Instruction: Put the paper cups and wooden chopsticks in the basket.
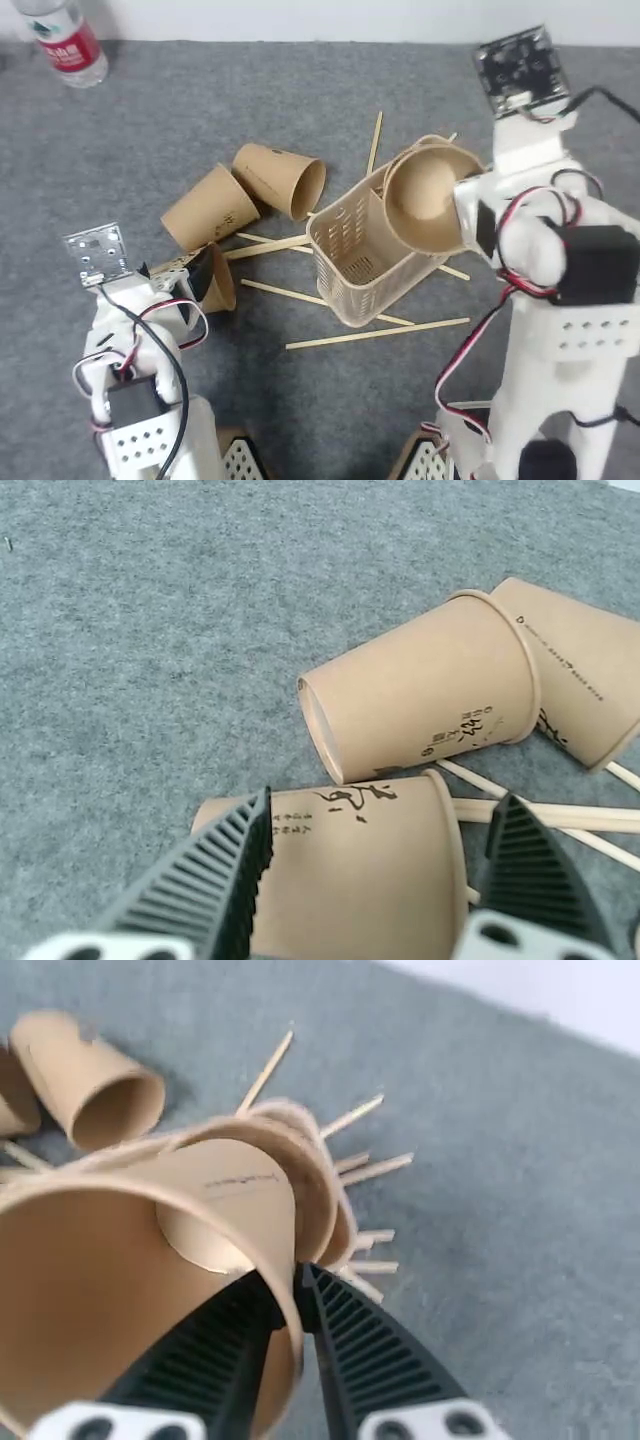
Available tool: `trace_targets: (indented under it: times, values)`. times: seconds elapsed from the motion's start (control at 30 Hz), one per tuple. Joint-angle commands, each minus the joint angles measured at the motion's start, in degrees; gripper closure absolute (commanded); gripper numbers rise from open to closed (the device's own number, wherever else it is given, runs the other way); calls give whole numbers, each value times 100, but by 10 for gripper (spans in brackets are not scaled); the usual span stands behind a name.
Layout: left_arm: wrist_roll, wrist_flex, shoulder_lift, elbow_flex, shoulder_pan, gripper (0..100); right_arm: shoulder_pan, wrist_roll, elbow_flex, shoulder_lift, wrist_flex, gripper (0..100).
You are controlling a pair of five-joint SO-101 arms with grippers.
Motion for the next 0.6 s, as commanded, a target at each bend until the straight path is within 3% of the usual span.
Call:
trace_targets:
  times: [0.0, 0.07, 0.2, 0.27, 0.57]
  values:
    - [9, -167, -44, -31, -18, 673, 127, -35, 158, -84, 119, 989]
    - [9, -158, -44, -31, -18, 673, 136, -35, 158, -57, 13, 961]
    - [9, -141, -44, -31, -26, 673, 321, -79, 149, -92, -268, 744]
    - [9, -141, -44, -31, -26, 673, 391, -79, 149, -40, -426, 685]
    - [9, -167, -53, 4, -18, 673, 365, -35, 202, 840, -699, 749]
